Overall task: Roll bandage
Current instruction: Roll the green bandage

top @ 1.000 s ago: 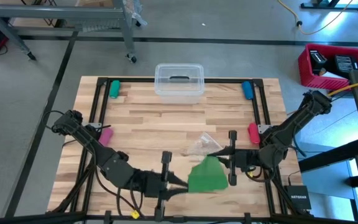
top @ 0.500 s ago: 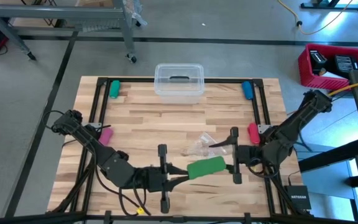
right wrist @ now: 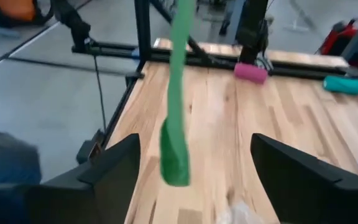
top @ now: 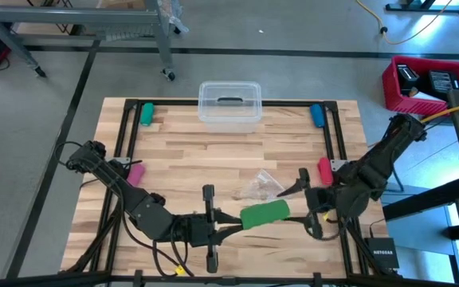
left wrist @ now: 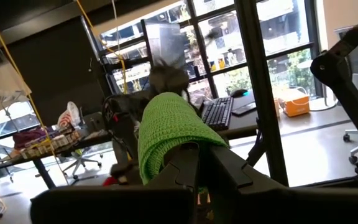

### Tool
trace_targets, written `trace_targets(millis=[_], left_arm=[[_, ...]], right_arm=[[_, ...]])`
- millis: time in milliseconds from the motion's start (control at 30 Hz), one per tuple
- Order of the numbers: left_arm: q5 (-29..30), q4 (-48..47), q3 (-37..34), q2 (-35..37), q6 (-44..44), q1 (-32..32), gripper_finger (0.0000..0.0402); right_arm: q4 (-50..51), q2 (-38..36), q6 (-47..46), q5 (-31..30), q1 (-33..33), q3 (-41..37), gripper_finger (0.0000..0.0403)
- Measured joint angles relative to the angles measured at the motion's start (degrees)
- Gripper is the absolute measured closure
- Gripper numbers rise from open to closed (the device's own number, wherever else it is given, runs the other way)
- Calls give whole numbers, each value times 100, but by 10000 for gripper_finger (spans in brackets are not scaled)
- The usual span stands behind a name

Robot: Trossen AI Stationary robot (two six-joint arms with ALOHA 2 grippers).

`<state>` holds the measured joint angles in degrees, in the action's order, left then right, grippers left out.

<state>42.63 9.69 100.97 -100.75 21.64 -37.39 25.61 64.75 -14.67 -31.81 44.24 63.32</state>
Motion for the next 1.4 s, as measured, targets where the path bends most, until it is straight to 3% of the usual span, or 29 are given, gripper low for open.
trace_targets(millis=[167,267,367,600,700,800,967,1000,1400], left_arm=[[1,1,0,2,-1,0,391],[0,0,0,2,-13,27,391],[0,0,0,2,-15,41,391],[0,0,0,2,-35,42,391],[0,0,0,2,-39,39,391],[0,0,0,4,-41,44,391],[0,79,0,4,-22,42,391],[0,147,0,4,-1,42,391],[17,1121,1,132,1296,30,391]], right_arm=[[-2048,4,562,-632,303,-1108,112],[-3506,81,902,-619,249,-1657,115],[-4258,209,1198,-449,26,-1910,116],[-4305,416,1284,-184,-441,-1918,118],[-4341,439,1370,-107,-506,-1916,144],[-4316,452,1516,-127,-499,-1916,207],[-4207,463,1919,-158,-487,-1916,371],[-4197,463,1986,-158,-478,-1916,385],[-4229,463,1955,-322,111,-1910,399]])
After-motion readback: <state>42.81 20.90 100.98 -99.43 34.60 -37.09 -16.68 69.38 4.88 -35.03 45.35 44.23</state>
